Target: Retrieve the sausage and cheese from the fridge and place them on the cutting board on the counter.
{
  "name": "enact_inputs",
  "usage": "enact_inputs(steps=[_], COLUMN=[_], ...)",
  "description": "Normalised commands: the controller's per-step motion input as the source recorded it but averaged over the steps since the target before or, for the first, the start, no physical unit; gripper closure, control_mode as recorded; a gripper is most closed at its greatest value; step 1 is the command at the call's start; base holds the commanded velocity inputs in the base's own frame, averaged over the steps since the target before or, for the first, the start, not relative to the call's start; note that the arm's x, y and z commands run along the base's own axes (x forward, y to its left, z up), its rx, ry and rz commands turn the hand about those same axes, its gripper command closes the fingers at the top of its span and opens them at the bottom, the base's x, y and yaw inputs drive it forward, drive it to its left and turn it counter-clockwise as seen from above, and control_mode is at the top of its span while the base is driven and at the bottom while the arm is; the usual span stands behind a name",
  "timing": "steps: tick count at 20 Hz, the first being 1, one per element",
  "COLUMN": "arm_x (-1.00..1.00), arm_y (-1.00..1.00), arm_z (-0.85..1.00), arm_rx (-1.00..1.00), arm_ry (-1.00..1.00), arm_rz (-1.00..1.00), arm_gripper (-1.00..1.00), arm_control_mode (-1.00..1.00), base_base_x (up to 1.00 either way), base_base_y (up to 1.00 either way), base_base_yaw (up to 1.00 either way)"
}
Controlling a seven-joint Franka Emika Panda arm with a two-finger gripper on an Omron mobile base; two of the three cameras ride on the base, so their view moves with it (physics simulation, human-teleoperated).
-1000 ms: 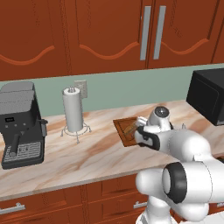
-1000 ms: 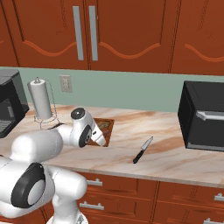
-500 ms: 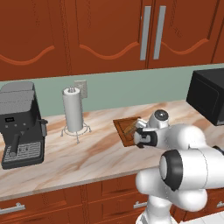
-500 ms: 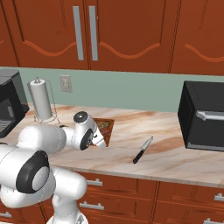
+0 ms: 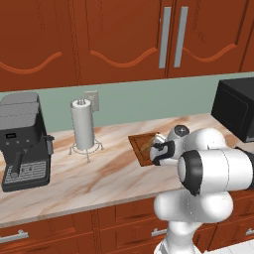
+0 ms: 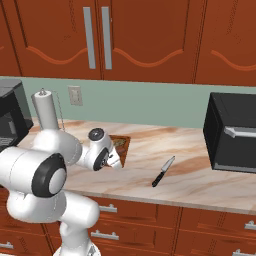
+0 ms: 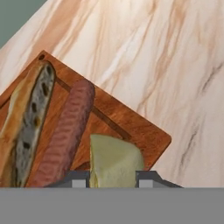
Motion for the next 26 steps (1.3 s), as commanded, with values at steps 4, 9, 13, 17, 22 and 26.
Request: enact_inputs(steps=[4,9,13,17,22,26], arm_x=[0.25,0.22,0.18,0.18,0.00,-0.02], arm_y=[0.00,0.00,0.00,0.00,0.03,0.03], arm_z=[-0.06,-0.07,-0.15,-0.19,-0.24,-0.27], arm_rx=[0.04,0.03,0.01,0.01,0.00,0.00], arm_ry=[0.00,0.00,0.00,0.00,0.00,0.00], arm_rz=[-0.04,-0.03,-0.02,-0.02,-0.02,-0.02], arm_gripper=[1.00,1.00,1.00,1.00,1.00,-1.00], arm_control_mode=[-1.00,-1.00,-1.00,-1.00,-1.00,-1.00], base_base_x=[0.00,0.00,0.00,0.00,0.00,0.00], base_base_y=[0.00,0.00,0.00,0.00,0.00,0.00], base_base_yaw=[0.00,0.00,0.00,0.00,0.00,0.00])
